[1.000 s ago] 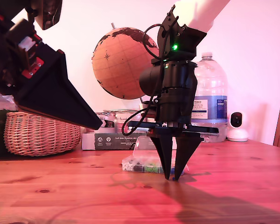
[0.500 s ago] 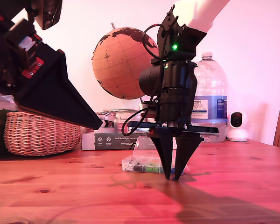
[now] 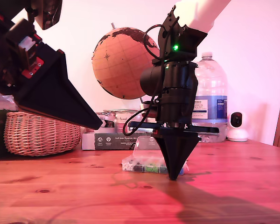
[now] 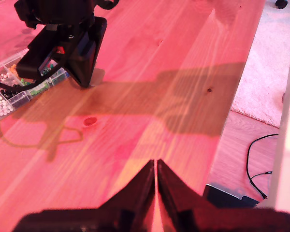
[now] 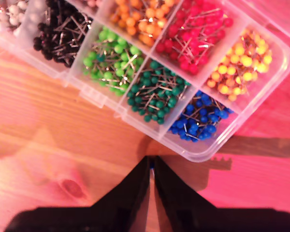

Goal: Sort the loose pins on the table into their correct compartments

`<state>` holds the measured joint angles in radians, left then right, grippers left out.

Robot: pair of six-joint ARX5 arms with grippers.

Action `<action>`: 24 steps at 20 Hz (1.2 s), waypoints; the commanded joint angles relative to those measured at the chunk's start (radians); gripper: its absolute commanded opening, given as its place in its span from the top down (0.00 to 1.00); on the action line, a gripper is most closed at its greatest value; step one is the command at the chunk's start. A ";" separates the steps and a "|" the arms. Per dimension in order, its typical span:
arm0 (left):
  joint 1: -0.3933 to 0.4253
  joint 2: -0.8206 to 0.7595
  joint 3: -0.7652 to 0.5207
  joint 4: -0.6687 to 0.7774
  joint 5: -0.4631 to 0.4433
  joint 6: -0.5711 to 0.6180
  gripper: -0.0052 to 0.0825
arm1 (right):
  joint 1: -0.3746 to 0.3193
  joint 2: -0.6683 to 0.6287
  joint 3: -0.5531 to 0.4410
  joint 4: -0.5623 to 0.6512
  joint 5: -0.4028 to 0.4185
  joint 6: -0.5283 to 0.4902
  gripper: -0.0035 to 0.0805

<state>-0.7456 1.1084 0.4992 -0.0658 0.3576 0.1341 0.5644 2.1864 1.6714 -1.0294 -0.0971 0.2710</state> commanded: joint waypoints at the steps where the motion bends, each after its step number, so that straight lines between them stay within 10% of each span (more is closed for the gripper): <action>1: -0.001 0.004 -0.021 0.012 0.000 -0.003 0.97 | 0.005 0.045 -0.031 0.006 -0.001 -0.003 0.97; 24: -0.001 0.004 -0.021 0.012 0.000 -0.003 0.97 | 0.003 -0.111 -0.026 -0.002 0.023 -0.030 0.97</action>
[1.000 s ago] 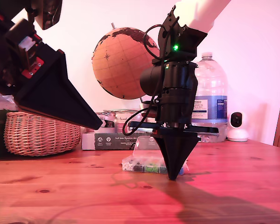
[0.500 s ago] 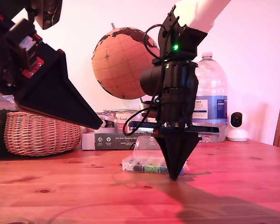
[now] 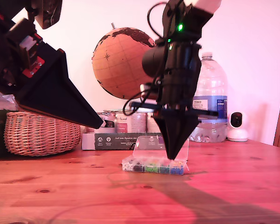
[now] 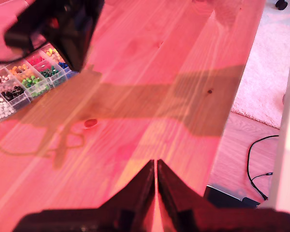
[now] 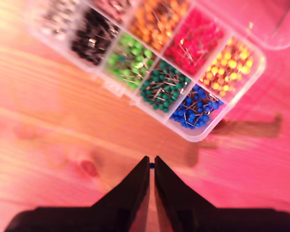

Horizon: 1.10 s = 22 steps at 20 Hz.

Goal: Sort the loose pins on the table into their correct compartments

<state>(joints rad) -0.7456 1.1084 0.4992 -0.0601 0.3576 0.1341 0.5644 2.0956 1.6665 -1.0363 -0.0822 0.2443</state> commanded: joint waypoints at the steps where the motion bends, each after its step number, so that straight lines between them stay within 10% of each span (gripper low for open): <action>1: -0.001 0.004 -0.021 0.006 0.000 -0.003 0.97 | 0.003 -0.023 -0.021 0.015 0.017 -0.003 0.97; 22: -0.001 0.004 -0.021 0.008 0.000 -0.002 0.97 | -0.031 0.015 -0.021 0.082 0.115 0.002 0.97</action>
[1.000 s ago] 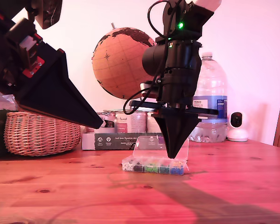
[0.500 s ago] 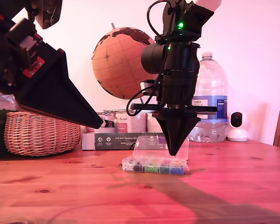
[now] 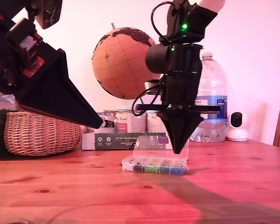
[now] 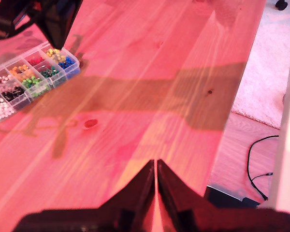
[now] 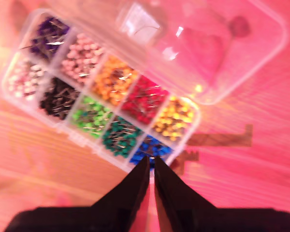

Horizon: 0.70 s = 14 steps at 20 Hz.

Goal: Sort the loose pins on the table into their correct compartments

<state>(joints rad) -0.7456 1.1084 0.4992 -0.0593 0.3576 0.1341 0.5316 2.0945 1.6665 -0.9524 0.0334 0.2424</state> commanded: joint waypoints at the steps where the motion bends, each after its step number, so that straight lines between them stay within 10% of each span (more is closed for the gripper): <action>1: -0.001 0.004 -0.021 0.007 0.000 -0.002 0.97 | 0.002 0.022 -0.021 -0.003 0.000 0.004 0.97; 14: -0.001 0.004 -0.021 0.008 0.000 -0.002 0.97 | 0.002 0.041 -0.021 0.002 -0.040 0.012 0.97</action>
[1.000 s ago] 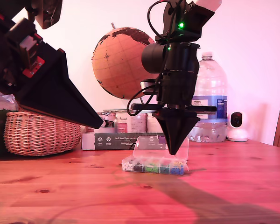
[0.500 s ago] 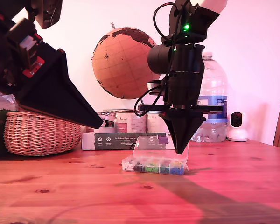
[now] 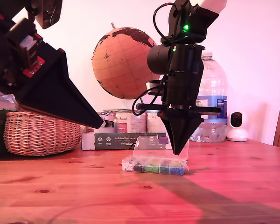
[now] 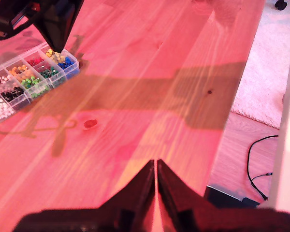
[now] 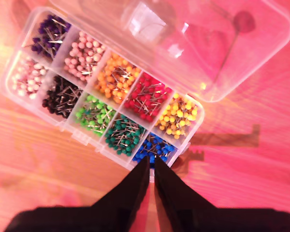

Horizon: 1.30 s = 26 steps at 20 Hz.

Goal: Sort the loose pins on the table into their correct compartments

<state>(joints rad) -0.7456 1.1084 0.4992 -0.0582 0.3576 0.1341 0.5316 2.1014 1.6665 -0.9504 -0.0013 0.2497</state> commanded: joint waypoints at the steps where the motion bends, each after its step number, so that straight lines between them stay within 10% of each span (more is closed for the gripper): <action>1: -0.001 0.004 -0.021 0.007 0.000 -0.002 0.97 | 0.002 0.034 -0.021 0.000 -0.007 0.005 0.97; 26: -0.001 0.004 -0.021 0.006 0.000 -0.003 0.97 | -0.002 0.050 -0.021 0.006 0.012 -0.012 0.89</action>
<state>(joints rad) -0.7456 1.1084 0.4992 -0.0586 0.3576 0.1341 0.5308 2.1239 1.6665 -0.9493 0.0090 0.2413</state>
